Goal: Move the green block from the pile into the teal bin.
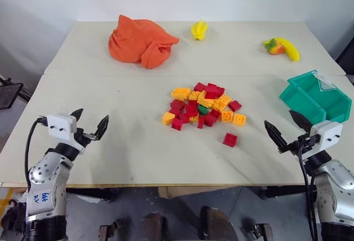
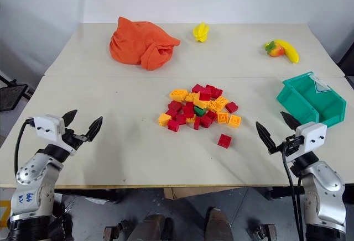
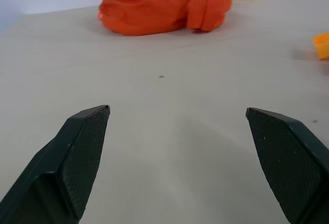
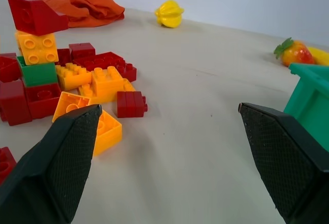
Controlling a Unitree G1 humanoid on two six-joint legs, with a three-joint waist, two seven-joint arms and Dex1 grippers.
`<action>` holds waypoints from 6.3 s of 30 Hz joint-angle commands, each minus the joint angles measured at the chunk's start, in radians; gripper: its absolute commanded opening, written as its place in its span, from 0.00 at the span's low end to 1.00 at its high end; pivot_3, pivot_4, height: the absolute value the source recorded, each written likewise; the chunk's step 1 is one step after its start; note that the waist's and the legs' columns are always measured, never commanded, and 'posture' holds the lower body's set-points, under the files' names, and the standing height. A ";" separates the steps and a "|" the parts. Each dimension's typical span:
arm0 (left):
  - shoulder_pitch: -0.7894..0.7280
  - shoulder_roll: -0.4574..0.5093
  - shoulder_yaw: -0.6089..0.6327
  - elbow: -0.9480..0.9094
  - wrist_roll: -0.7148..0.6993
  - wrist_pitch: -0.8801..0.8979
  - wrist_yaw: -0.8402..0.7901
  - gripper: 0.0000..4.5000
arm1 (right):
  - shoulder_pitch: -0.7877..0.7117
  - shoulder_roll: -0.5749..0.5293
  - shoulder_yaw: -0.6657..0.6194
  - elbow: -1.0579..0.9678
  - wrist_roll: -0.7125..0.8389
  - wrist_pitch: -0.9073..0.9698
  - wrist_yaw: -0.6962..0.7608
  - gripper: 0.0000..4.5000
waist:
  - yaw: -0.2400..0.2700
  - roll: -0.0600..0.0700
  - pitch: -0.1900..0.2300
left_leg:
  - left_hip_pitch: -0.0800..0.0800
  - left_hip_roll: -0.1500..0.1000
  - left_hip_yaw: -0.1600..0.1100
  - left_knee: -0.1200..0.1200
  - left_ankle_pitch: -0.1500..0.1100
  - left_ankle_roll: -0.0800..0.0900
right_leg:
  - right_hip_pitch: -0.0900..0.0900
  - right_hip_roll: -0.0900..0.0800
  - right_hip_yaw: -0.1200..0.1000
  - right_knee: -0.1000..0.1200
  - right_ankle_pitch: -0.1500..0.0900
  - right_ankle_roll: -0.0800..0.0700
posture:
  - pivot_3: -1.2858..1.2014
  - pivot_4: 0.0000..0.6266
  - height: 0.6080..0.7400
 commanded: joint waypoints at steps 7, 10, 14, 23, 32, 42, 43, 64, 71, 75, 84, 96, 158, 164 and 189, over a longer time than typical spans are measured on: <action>-0.023 0.034 -0.002 -0.024 -0.050 -0.023 -0.109 1.00 | 0.001 -0.010 -0.019 -0.009 0.027 -0.018 0.034 1.00 | -0.002 0.000 0.000 | 0.000 0.000 0.000 0.000 0.000 0.000 | 0.000 0.000 0.000 0.000 0.000 0.000 | 0.52 0.24 1.00; -0.030 0.056 -0.033 -0.034 -0.066 -0.032 -0.200 1.00 | -0.005 -0.021 -0.012 -0.013 0.047 -0.002 0.072 1.00 | -0.002 0.000 0.000 | 0.000 0.000 0.000 0.000 0.000 0.000 | 0.000 0.000 0.000 0.000 0.000 0.000 | 0.52 0.24 1.00; -0.021 0.110 -0.106 -0.117 -0.146 0.033 -0.370 1.00 | 0.021 -0.064 0.048 -0.071 0.088 0.041 0.216 1.00 | -0.003 0.000 0.000 | 0.000 0.000 0.000 0.000 0.000 0.000 | 0.000 0.000 0.000 0.000 0.000 0.000 | 0.52 0.24 1.00; -0.064 0.231 -0.134 -0.052 -0.122 -0.037 -0.566 1.00 | 0.027 -0.206 0.008 -0.020 0.112 0.057 0.398 0.44 | -0.003 0.001 0.000 | 0.000 0.000 0.000 0.000 0.000 0.000 | 0.000 0.000 0.000 0.000 0.000 0.000 | 0.52 0.24 1.00; -0.133 0.218 -0.130 0.003 -0.131 -0.042 -0.579 1.00 | -0.043 -0.265 0.070 -0.031 0.140 0.148 0.482 0.00 | -0.002 0.001 0.001 | 0.000 0.000 0.001 0.001 0.000 0.001 | 0.001 0.000 0.000 0.000 0.000 0.000 | 0.52 0.24 1.00; -0.198 0.118 -0.168 0.045 -0.076 -0.044 -0.460 1.00 | -0.407 -0.106 0.479 -0.117 -0.070 0.488 0.186 0.00 | -0.004 0.001 0.001 | 0.000 0.000 0.000 0.002 0.000 0.000 | 0.000 0.000 -0.001 0.000 0.000 0.000 | 0.52 0.24 1.00; -0.203 0.111 -0.174 0.045 -0.073 -0.050 -0.460 1.00 | -0.455 -0.071 0.499 -0.077 -0.083 0.502 0.171 0.00 | -0.006 0.001 0.001 | 0.000 0.001 0.000 0.002 0.000 0.000 | 0.000 0.000 -0.001 0.000 0.000 0.000 | 0.52 0.24 1.00; -0.223 0.073 -0.250 -0.035 -0.101 -0.018 -0.502 1.00 | -0.948 0.094 0.454 0.854 -0.331 0.079 0.088 0.00 | -0.035 0.001 0.001 | -0.008 -0.001 0.001 0.003 0.000 0.000 | -0.012 0.000 -0.003 0.006 0.000 -0.001 | 0.52 0.24 1.00; -0.280 0.045 -0.305 -0.047 -0.093 -0.005 -0.514 1.00 | -0.886 0.070 0.445 0.783 -0.317 0.095 0.169 0.00 | -0.038 0.001 0.001 | -0.008 0.000 0.001 0.002 0.000 0.000 | -0.012 0.001 -0.003 0.006 0.000 0.000 | 0.52 0.24 1.00; -0.289 0.045 -0.326 -0.050 -0.093 -0.005 -0.535 1.00 | -0.761 0.000 0.431 0.594 -0.278 0.152 0.265 0.00 | -0.032 0.001 0.001 | -0.009 -0.001 0.000 0.003 0.000 0.000 | -0.012 0.000 -0.003 0.006 0.000 0.000 | 0.52 0.24 1.00; -0.286 0.080 -0.307 0.013 -0.080 -0.030 -0.573 1.00 | -0.545 -0.218 0.347 0.372 -0.173 0.206 0.471 0.00 | -0.013 0.001 0.001 | -0.010 -0.001 0.003 0.006 0.000 0.000 | -0.012 0.000 -0.003 0.005 0.000 0.000 | 0.52 0.24 1.00; -0.240 0.153 -0.282 0.044 -0.075 -0.078 -0.637 1.00 | -0.580 -0.286 0.328 0.234 -0.076 0.488 0.507 0.39 | -0.010 0.001 0.001 | -0.012 0.001 0.003 0.010 0.000 0.000 | -0.012 0.000 -0.003 0.006 0.000 0.000 | 0.52 0.24 1.00; -0.393 -0.045 -0.374 0.048 -0.085 -0.060 -0.550 1.00 | -0.675 -0.181 0.014 0.179 -0.058 0.633 0.102 0.32 | 0.006 0.001 0.001 | -0.016 -0.002 0.001 0.016 -0.001 0.001 | -0.014 0.000 -0.004 0.009 0.001 0.001 | 0.52 0.24 1.00; -0.435 -0.093 -0.396 0.107 -0.062 -0.082 -0.551 1.00 | -0.606 -0.290 -0.111 0.270 -0.098 0.483 0.014 0.32 | 0.004 0.001 0.001 | -0.016 -0.003 0.004 0.016 -0.001 0.001 | -0.014 0.002 -0.003 0.009 0.002 0.001 | 0.52 0.24 1.00; -0.398 -0.020 -0.346 0.135 -0.033 -0.117 -0.563 1.00 | -0.561 -0.317 -0.111 0.453 0.040 0.149 0.255 0.99 | -0.006 0.001 0.001 | -0.016 0.001 0.012 0.016 0.000 0.002 | -0.013 0.001 -0.003 0.008 0.002 0.001 | 0.52 0.24 1.00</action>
